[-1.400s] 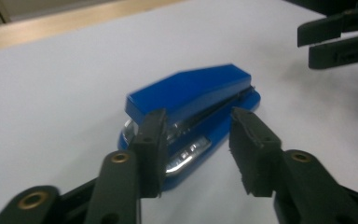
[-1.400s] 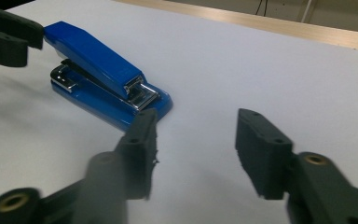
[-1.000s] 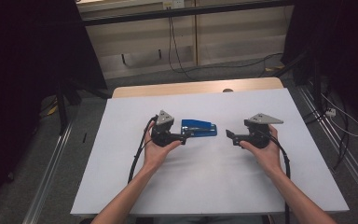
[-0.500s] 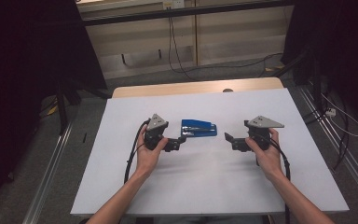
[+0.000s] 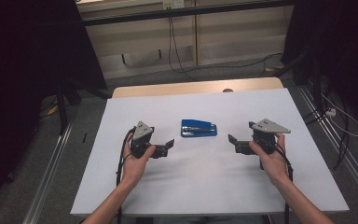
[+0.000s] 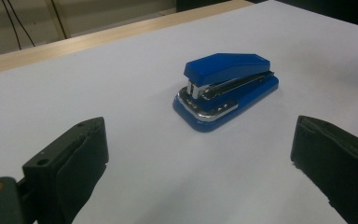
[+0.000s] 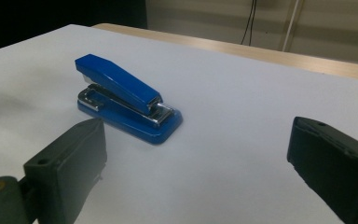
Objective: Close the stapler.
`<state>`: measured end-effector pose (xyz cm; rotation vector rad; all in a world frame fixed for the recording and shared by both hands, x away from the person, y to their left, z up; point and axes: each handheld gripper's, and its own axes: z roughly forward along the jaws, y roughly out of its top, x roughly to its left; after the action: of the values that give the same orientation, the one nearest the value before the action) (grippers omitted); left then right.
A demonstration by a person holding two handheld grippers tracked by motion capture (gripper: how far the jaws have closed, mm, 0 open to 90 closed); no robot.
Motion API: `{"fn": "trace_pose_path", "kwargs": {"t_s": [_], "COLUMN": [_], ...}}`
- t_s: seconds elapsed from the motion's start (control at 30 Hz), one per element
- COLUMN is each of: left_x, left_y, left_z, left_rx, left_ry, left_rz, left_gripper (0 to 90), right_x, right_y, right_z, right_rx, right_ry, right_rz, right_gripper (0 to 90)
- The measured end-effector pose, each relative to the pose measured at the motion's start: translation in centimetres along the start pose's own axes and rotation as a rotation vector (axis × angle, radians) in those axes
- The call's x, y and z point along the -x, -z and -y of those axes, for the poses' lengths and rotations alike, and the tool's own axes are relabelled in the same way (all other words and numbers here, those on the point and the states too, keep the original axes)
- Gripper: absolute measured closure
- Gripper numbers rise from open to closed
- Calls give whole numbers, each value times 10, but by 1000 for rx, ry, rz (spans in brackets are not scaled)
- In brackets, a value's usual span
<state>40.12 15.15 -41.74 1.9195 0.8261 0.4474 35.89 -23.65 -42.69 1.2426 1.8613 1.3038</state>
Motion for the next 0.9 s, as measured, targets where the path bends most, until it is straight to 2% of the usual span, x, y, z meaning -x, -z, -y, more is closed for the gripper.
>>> {"fn": "trace_pose_path", "kwargs": {"t_s": [0.17, 0.33, 0.6, 0.7, 0.8, 0.9], "left_x": [0, 1, 3, 0, -4, -6], "left_y": [15, 27, 44, 51, 55, 60], "left_z": [3, 7, 15, 18, 21, 25], "left_rx": [22, 34, 40, 40, 38, 32], "left_ry": [5, 44, 25, 26, 15, 17], "left_rz": [-16, -38, -44, -57, -98, -95], "left_gripper": [41, 41, 41, 41, 41, 41], "right_x": [0, 0, 3, 4, 6, 8], "right_y": [6, 14, 29, 37, 43, 50], "right_z": [-1, 5, 11, 15, 18, 20], "right_rx": [1, 10, 10, 17, 23, 32], "right_ry": [4, 3, 1, -7, -3, -9], "right_rz": [12, 33, 57, 70, 94, 106], "right_gripper": [39, 39, 38, 38, 38, 38]}}
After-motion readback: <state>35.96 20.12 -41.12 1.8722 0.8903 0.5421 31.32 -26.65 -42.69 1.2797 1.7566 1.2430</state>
